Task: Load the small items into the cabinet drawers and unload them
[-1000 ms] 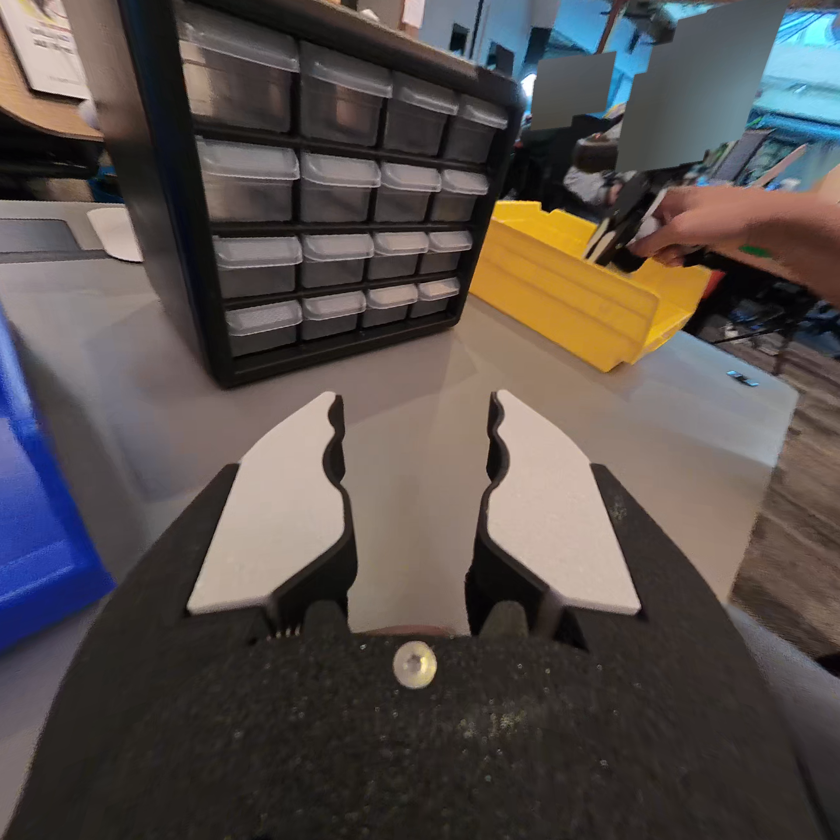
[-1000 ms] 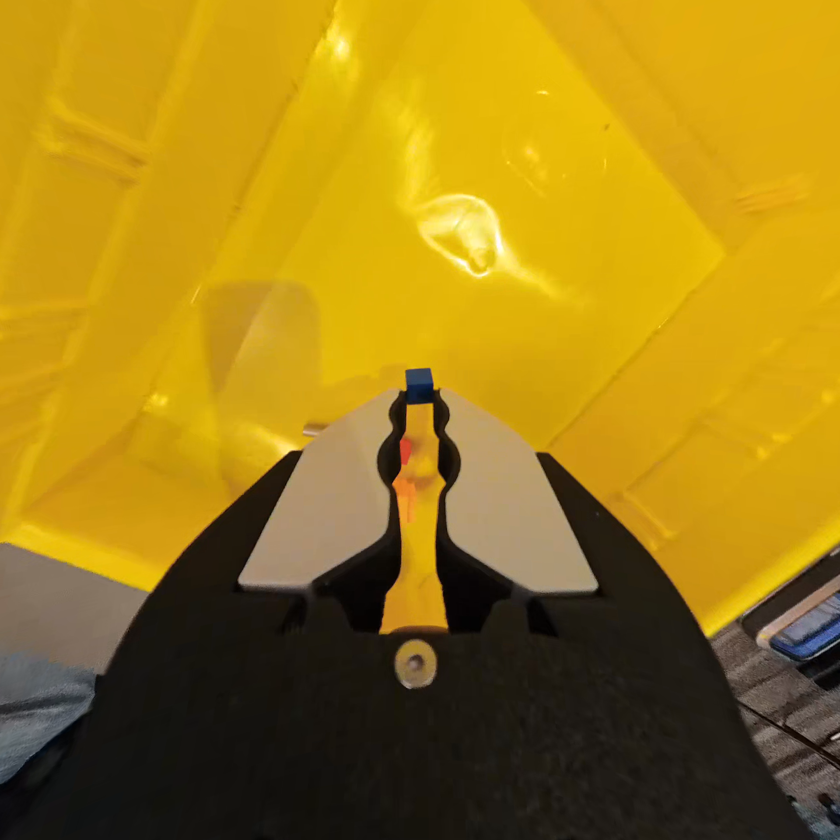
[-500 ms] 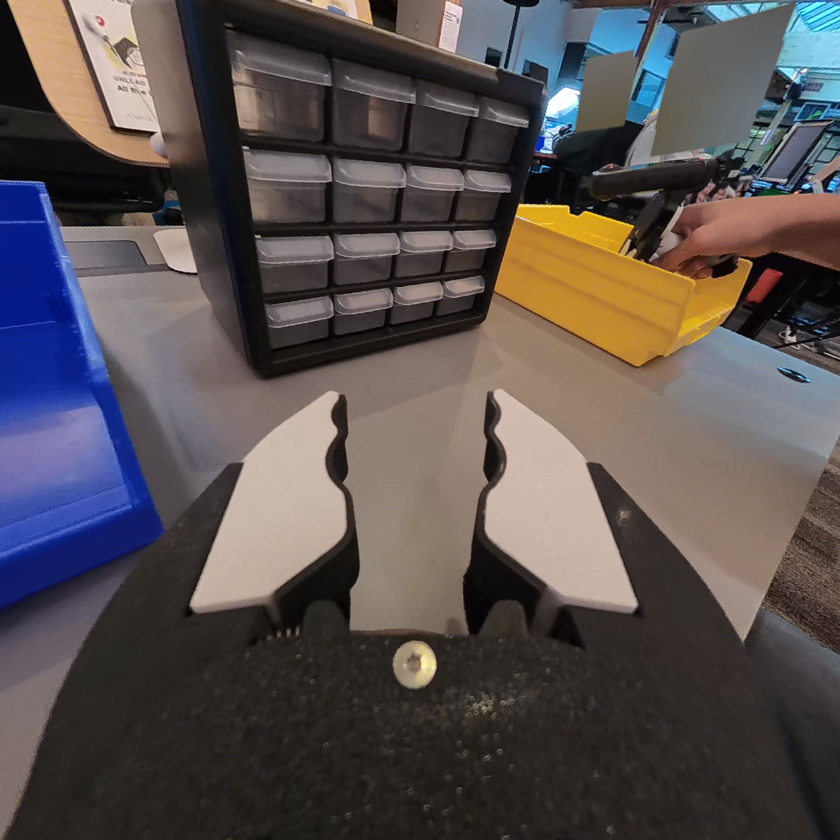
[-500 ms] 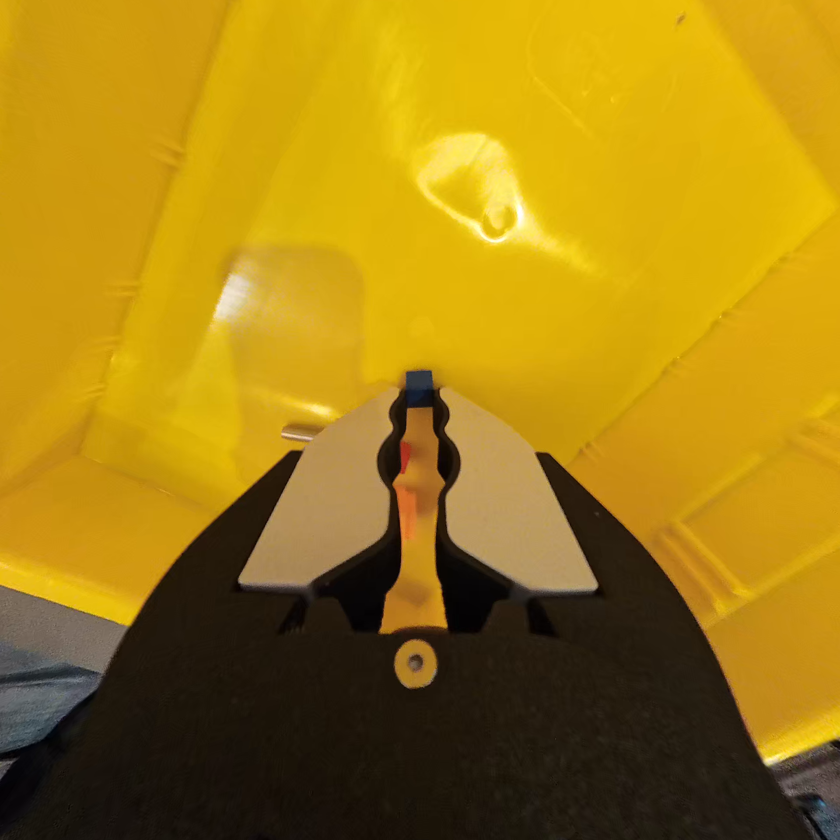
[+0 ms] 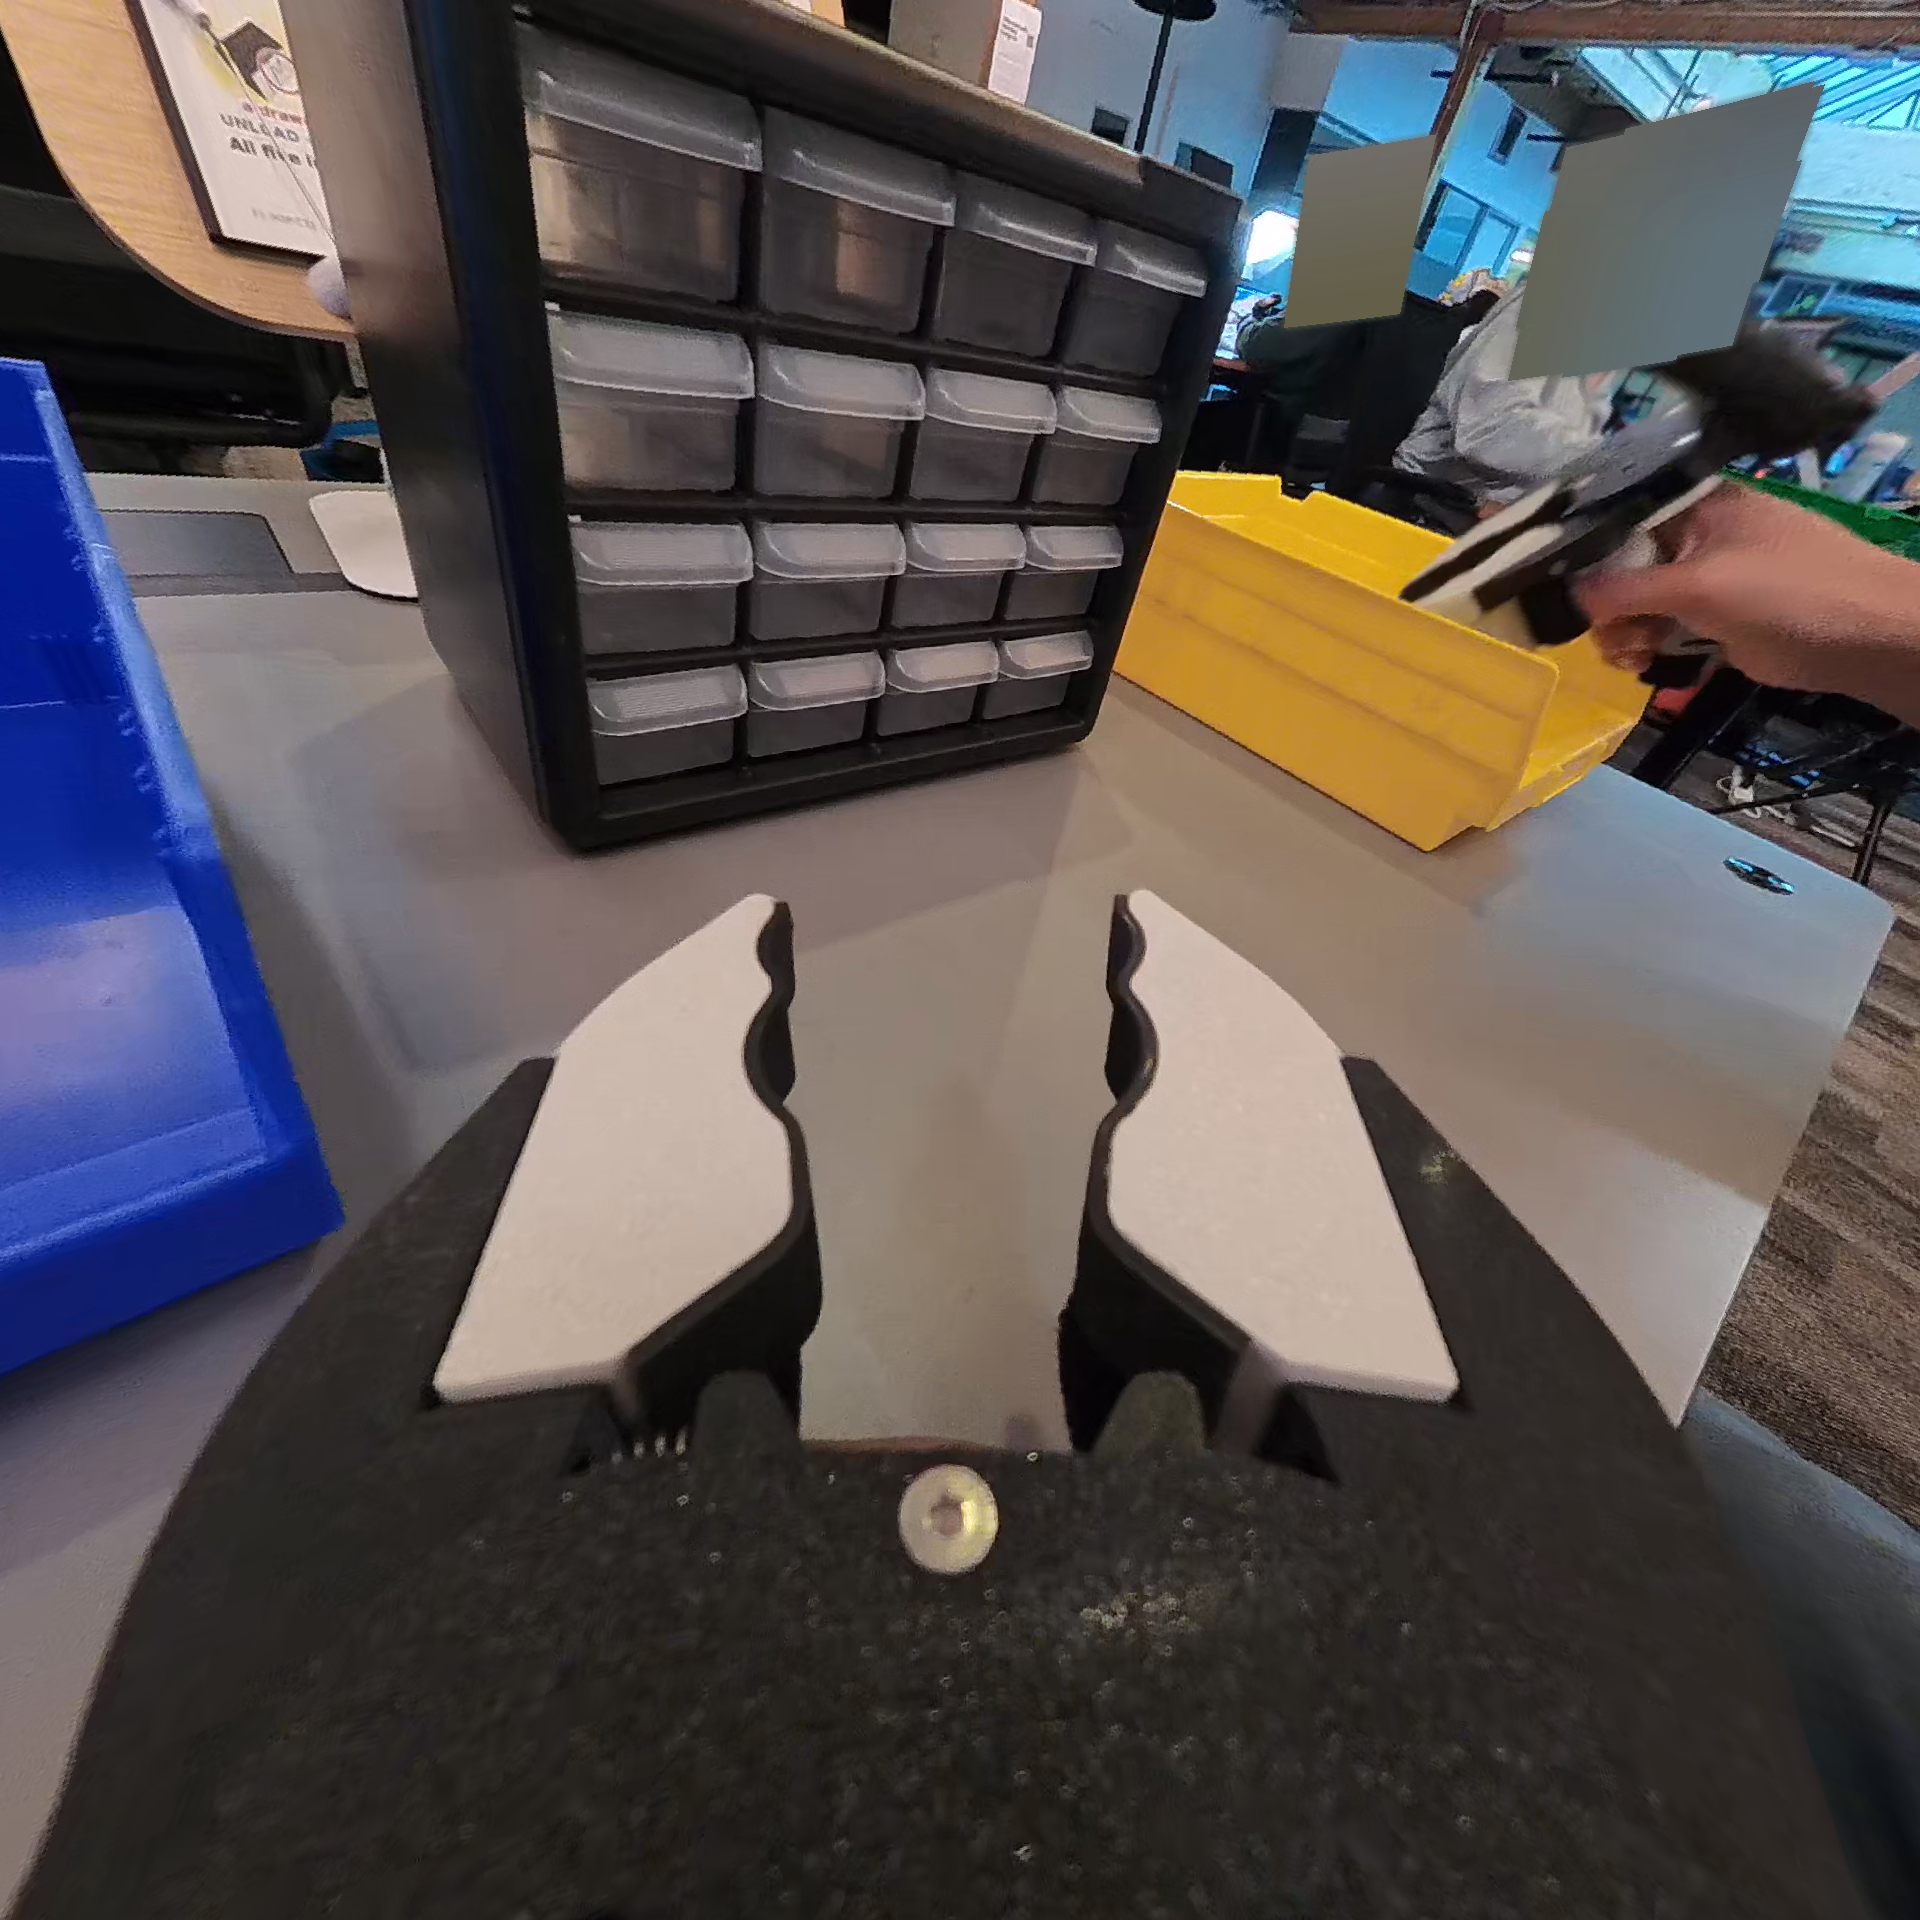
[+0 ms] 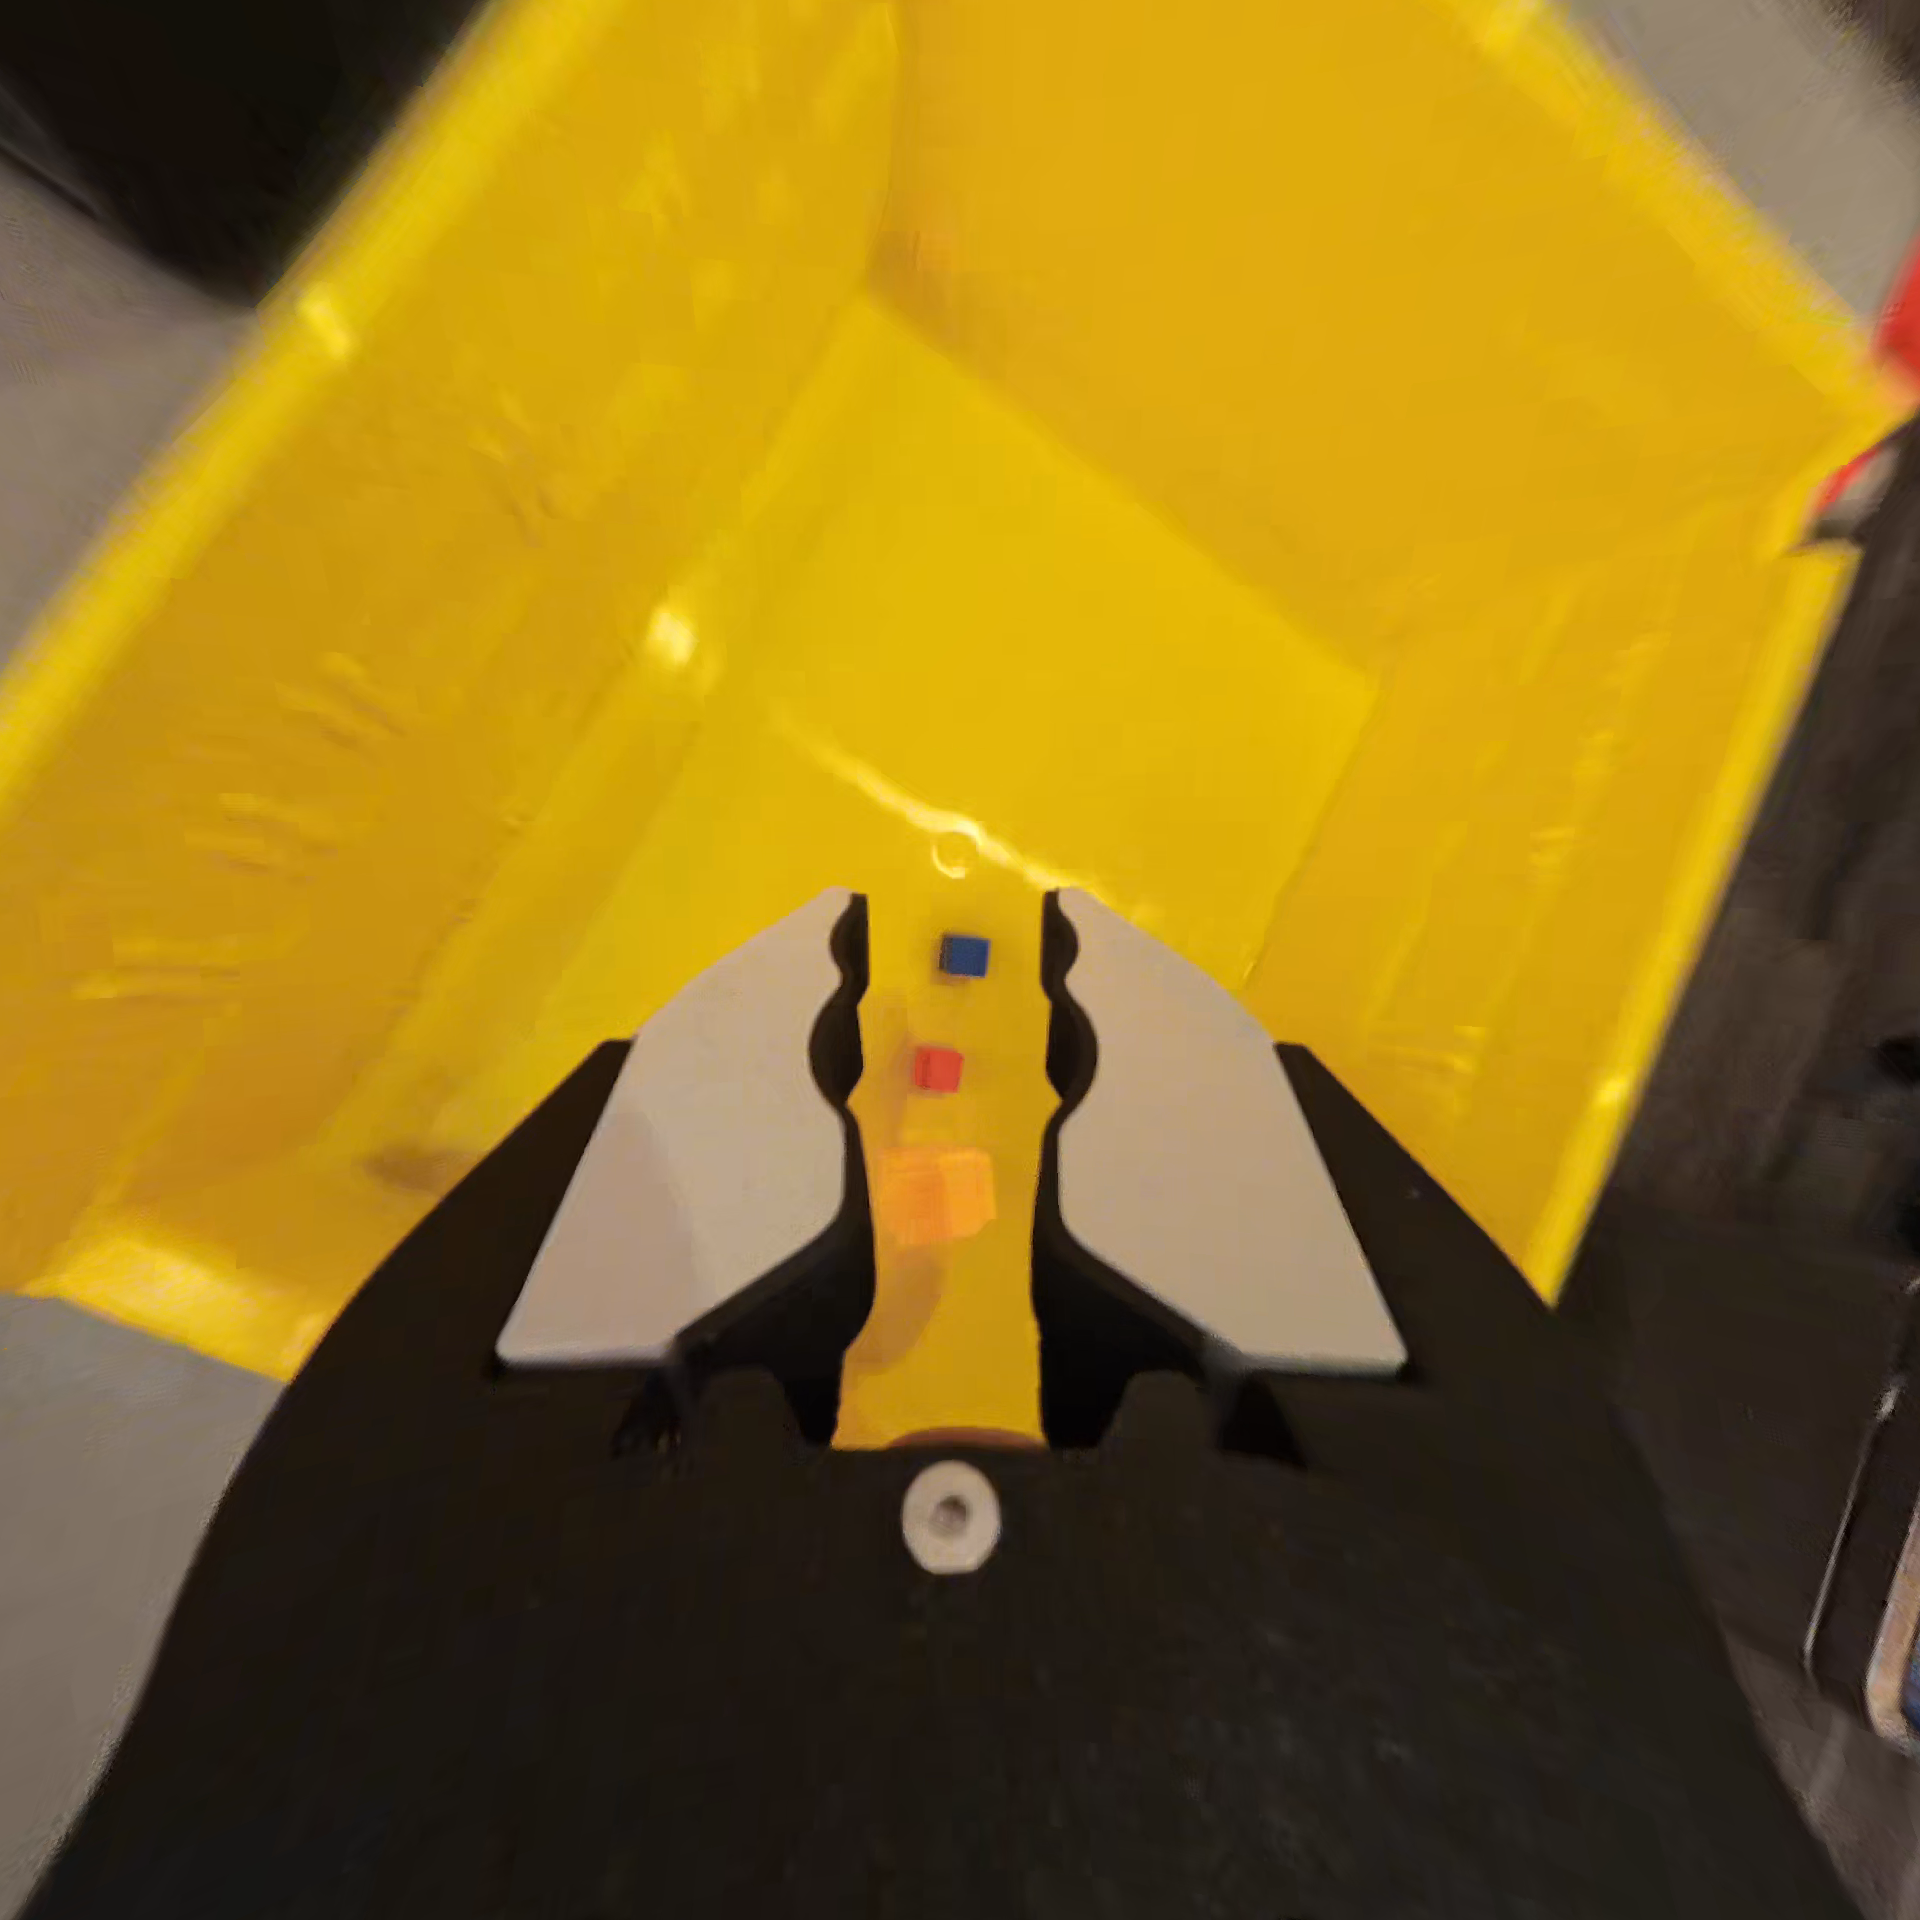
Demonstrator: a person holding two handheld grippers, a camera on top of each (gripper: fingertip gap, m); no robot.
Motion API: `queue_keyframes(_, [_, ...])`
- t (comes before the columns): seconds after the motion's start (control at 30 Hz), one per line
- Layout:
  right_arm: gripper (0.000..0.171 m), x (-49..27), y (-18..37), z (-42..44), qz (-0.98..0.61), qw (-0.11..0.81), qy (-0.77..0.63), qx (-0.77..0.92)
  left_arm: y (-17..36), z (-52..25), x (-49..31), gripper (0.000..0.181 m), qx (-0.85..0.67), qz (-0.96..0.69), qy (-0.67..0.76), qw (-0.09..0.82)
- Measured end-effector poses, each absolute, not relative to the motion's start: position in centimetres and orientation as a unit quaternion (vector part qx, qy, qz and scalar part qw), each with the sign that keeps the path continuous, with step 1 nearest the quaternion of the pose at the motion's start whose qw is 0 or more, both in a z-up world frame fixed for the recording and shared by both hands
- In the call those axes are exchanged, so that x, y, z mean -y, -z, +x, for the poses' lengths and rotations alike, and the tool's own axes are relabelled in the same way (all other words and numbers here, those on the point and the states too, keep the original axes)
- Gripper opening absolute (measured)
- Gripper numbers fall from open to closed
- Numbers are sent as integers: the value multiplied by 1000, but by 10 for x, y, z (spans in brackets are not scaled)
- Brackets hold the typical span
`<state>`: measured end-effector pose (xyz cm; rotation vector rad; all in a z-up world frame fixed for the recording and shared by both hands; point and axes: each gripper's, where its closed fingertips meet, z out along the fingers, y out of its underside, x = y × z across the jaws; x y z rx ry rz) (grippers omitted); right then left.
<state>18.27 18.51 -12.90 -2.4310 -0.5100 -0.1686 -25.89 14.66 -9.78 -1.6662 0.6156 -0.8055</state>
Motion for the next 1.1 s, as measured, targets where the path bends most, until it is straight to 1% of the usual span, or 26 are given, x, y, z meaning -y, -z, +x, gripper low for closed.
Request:
queue_keyframes(0.13, [31,-150,58,135,-842,494,76,202,101,-255,-145,59,-282,-710,318,561])
queue_keyframes(0.2, [28,-124,38,99,-800,557,56,218,104,-253,-146,59,-295,-719,295,556])
queue_keyframes(0.27, [25,-103,39,53,-777,580,8,243,107,-246,-146,59,-307,-729,289,540])
queue_keyframes(0.37, [29,-83,42,-11,-751,598,-67,271,113,-234,-144,60,-337,-745,285,501])
queue_keyframes(0.4, [30,-82,43,-31,-740,604,-77,287,111,-229,-145,59,-344,-746,282,496])
queue_keyframes(0.47, [30,-92,49,-58,-723,621,-55,299,106,-215,-148,59,-371,-747,274,480])
queue_keyframes(0.57, [30,-126,72,-105,-712,615,-26,338,98,-197,-148,59,-385,-766,272,438])
queue_keyframes(0.6, [30,-144,84,-112,-709,609,19,355,98,-191,-141,59,-392,-771,286,413])
queue_keyframes(0.67, [37,-184,103,-108,-689,586,164,394,99,-192,-131,60,-386,-787,285,387])
queue_keyframes(0.73, [36,-217,109,-97,-636,582,301,408,105,-202,-126,59,-361,-803,266,393])
queue_keyframes(0.8, [35,-240,122,-93,-601,553,383,432,115,-215,-120,60,-331,-818,245,403])
queue_keyframes(0.9, [35,-263,148,-86,-603,522,409,443,128,-234,-111,60,-283,-832,234,415])
queue_keyframes(0.93, [34,-268,151,-84,-600,522,418,439,132,-241,-108,60,-269,-835,229,422])
queue_keyframes(0.97, [29,-271,152,-83,-600,524,417,438,135,-248,-106,60,-259,-835,224,431])
queue_keyframes(1.1, [29,-283,149,-82,-596,529,423,432,141,-268,-98,60,-244,-833,215,447])
